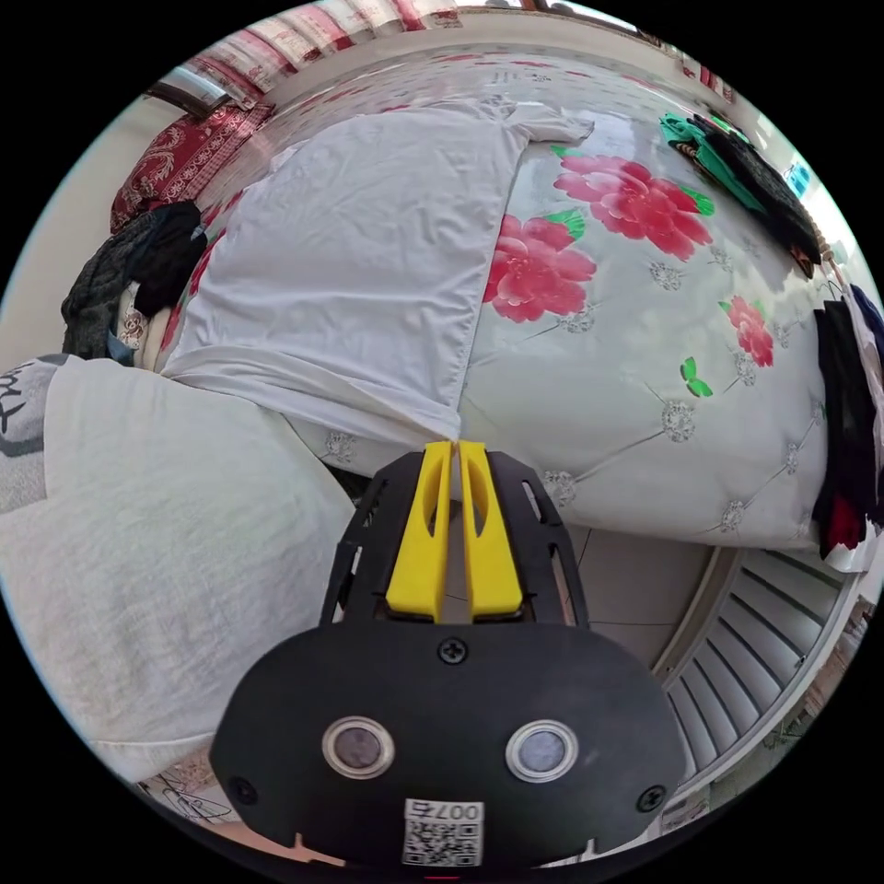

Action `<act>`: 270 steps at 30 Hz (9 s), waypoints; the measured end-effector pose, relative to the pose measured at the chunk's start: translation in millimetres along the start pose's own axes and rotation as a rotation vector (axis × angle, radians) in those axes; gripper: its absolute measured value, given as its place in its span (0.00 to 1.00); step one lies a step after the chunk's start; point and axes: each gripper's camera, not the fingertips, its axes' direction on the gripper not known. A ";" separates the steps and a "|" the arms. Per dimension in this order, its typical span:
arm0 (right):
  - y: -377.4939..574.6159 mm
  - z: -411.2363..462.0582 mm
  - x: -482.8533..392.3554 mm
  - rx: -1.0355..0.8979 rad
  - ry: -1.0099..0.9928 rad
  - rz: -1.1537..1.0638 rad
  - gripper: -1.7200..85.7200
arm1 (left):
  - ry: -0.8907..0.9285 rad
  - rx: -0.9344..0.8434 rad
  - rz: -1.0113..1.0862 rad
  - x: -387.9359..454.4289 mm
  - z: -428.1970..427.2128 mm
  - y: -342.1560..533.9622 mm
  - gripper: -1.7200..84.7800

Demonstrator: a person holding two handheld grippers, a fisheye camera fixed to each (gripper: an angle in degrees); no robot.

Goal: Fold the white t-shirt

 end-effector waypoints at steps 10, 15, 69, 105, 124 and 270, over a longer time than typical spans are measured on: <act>-5.0 7.4 -2.4 0.052 0.018 -0.030 0.04 | 0.035 0.036 -0.087 -18.9 3.5 15.4 0.02; -21.6 22.6 -18.9 0.029 0.068 -0.125 0.04 | -0.015 0.081 -0.105 -26.3 -10.4 23.3 0.04; -28.3 59.0 -9.1 -0.042 0.002 -0.215 0.02 | -0.157 0.012 0.102 47.8 1.5 22.2 0.02; 4.1 -49.2 204.4 0.195 -0.684 0.136 0.02 | 0.351 0.049 -0.149 -41.3 -104.6 -9.0 0.01; -175.8 -223.8 252.1 0.593 -0.807 0.170 0.02 | 0.652 0.459 -0.237 -100.9 -279.9 -218.5 0.01; -185.3 -472.8 125.3 0.718 -0.378 -0.175 0.02 | 0.293 0.576 0.243 6.1 -496.4 -271.6 0.01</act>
